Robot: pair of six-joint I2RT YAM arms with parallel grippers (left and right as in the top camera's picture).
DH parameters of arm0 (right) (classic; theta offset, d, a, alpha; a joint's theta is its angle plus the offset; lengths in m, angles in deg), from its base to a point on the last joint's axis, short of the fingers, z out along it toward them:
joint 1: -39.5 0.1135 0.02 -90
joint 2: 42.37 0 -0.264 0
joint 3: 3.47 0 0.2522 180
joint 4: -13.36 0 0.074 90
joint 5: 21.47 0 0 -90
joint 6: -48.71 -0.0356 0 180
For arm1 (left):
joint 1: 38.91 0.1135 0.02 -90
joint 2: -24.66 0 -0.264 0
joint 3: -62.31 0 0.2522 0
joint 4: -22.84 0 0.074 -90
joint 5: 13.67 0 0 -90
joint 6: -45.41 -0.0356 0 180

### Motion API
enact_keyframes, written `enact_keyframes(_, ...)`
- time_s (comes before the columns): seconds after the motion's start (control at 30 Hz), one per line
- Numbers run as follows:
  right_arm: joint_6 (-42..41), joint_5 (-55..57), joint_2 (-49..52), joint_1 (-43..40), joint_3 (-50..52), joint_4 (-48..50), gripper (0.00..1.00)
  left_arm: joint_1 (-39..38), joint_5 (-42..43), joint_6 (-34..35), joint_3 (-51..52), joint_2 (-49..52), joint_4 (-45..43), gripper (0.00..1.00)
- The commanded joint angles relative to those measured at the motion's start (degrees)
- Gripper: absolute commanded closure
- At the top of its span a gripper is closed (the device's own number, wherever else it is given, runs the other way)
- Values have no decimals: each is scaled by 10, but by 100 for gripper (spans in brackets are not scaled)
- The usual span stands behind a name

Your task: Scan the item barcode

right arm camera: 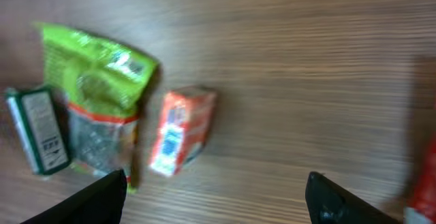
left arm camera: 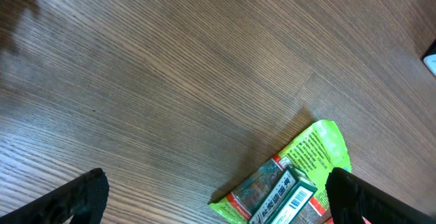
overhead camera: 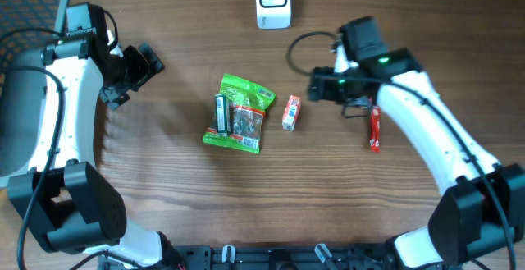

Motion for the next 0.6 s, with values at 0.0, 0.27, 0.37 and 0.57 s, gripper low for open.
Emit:
enact_keyframes(0.0, -80, 97, 9, 76, -5, 9, 15, 1, 5, -5, 3, 5, 0, 0)
enact_keyframes(0.27, -132, 209, 83, 166, -1, 43, 8, 1, 5, -5, 3, 5, 0, 0)
enact_keyframes(0.37, -133, 202, 113, 166, -1, 55, 8, 1, 5, -5, 3, 5, 0, 0)
enact_keyframes(0.57, -130, 175, 140, 166, -1, 64, 26, 1, 5, -5, 3, 5, 0, 0)
